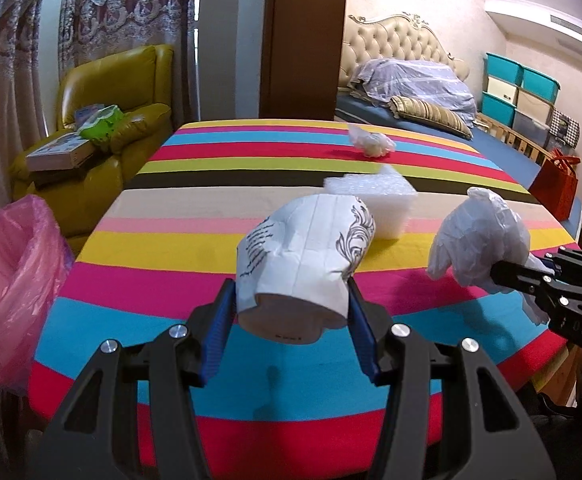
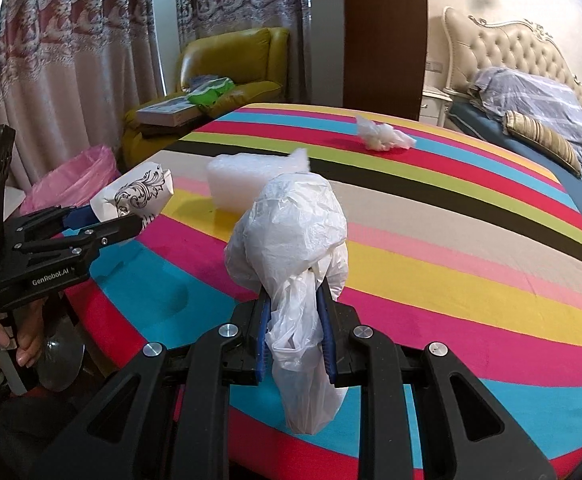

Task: Collect trash
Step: 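Carry the paper cup and plastic bag from the table over the pink bin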

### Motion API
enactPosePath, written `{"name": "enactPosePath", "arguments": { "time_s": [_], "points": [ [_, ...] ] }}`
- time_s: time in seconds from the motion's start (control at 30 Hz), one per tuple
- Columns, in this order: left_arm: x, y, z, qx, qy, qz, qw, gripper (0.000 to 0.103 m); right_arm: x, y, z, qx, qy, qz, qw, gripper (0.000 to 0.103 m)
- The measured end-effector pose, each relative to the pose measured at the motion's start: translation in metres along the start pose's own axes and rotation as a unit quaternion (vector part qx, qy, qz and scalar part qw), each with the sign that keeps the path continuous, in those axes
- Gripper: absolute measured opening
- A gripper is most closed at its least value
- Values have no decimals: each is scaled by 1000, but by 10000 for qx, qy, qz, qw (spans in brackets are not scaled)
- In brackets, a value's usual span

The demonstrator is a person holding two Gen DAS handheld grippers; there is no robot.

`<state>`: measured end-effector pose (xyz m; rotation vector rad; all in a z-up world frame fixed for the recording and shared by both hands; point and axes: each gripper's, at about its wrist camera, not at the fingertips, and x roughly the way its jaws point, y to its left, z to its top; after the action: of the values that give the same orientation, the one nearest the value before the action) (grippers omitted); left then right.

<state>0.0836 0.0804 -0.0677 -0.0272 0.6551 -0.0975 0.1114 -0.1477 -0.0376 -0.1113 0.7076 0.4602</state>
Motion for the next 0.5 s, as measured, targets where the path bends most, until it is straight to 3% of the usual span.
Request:
{"name": "enactPosePath", "arguments": {
  "time_s": [0.27,0.5],
  "points": [
    [-12,27,-4,-226,-78,142,9996,52,7,29,11,-435,33,106,9990,23],
    [-41,73,-1,-583,-385,524,9962,52,15,74,37,-963,27,618,9934,23]
  ]
}}
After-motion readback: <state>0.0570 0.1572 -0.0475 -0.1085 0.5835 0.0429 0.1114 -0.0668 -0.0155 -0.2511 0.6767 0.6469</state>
